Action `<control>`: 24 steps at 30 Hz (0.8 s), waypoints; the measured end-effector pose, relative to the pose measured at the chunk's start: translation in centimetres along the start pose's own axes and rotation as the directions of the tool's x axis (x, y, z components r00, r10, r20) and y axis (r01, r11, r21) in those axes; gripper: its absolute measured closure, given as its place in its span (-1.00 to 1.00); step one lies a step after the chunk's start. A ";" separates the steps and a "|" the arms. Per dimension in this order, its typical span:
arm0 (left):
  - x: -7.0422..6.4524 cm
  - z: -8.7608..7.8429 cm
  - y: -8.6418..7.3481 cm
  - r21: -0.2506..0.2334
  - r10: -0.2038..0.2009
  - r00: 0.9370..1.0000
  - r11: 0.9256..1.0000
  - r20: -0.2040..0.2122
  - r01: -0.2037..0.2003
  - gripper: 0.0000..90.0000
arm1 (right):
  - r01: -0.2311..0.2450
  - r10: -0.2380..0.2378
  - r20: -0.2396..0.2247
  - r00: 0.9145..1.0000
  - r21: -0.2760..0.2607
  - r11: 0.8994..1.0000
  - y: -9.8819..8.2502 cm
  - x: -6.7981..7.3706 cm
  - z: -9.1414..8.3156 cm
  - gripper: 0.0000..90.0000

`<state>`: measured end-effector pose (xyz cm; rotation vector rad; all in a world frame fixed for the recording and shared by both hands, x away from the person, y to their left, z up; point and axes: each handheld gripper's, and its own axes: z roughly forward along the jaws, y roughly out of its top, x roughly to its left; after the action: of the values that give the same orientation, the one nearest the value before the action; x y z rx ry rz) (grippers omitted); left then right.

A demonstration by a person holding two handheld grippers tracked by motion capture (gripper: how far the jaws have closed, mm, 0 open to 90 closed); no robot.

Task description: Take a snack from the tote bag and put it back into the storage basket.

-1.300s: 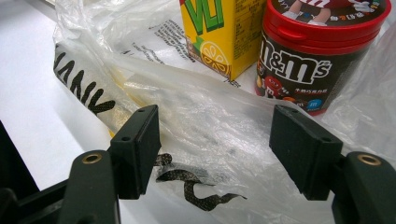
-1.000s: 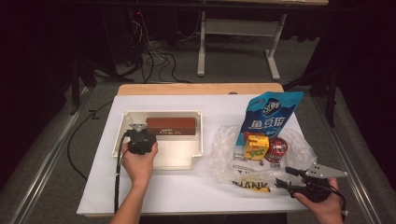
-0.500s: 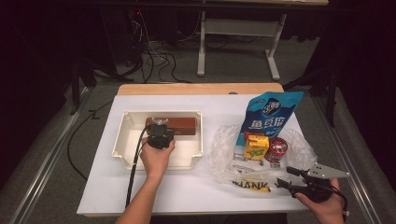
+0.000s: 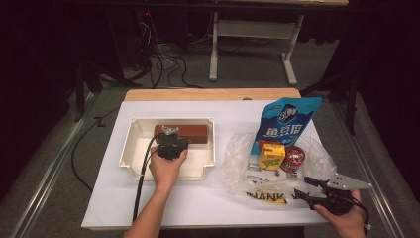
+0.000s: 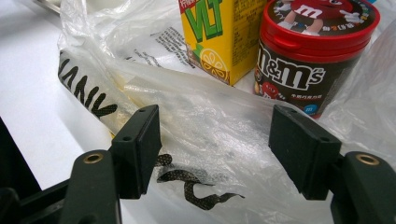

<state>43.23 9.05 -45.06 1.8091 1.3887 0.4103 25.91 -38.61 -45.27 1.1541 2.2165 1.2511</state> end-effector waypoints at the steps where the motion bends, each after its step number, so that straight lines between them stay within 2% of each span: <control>1: 0.0 -0.3 -0.1 -0.006 0.000 1.000 1.000 0.016 0.000 0.44 | -0.001 0.001 0.001 1.000 -0.001 1.000 0.1 0.0 -0.1 -0.23; 3: 0.1 -1.0 -0.2 -0.012 0.005 0.999 1.000 0.033 -0.005 0.33 | -0.011 0.011 0.003 1.000 -0.016 1.000 0.3 0.1 -0.2 -0.23; 7: 0.1 -2.9 -0.2 -0.064 -0.006 0.998 0.998 0.069 0.010 0.20 | -0.028 0.029 0.019 0.999 -0.038 0.999 0.8 0.1 -0.6 -0.23; 11: -0.6 -4.7 0.0 -0.115 0.022 0.993 0.993 0.120 -0.008 0.15 | -0.041 0.043 0.031 0.999 -0.051 0.998 1.2 0.0 -0.8 -0.23; 18: -3.0 -6.2 0.7 -0.169 0.094 0.975 0.984 0.203 -0.060 0.12 | -0.053 0.057 0.051 0.997 -0.063 0.997 2.0 0.1 -1.0 -0.17; 21: -3.9 -6.3 0.9 -0.181 0.117 0.968 0.980 0.221 -0.078 0.11 | -0.052 0.055 0.053 0.997 -0.071 0.996 2.1 0.1 -1.0 -0.10; 24: -4.3 -6.5 0.9 -0.193 0.129 0.964 0.978 0.232 -0.084 0.11 | -0.056 0.062 0.064 0.996 -0.092 0.994 2.8 0.0 -1.3 -0.04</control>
<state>37.98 7.66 -39.42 1.7243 1.0540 0.3452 26.49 -38.57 -42.20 1.2161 2.0697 1.3024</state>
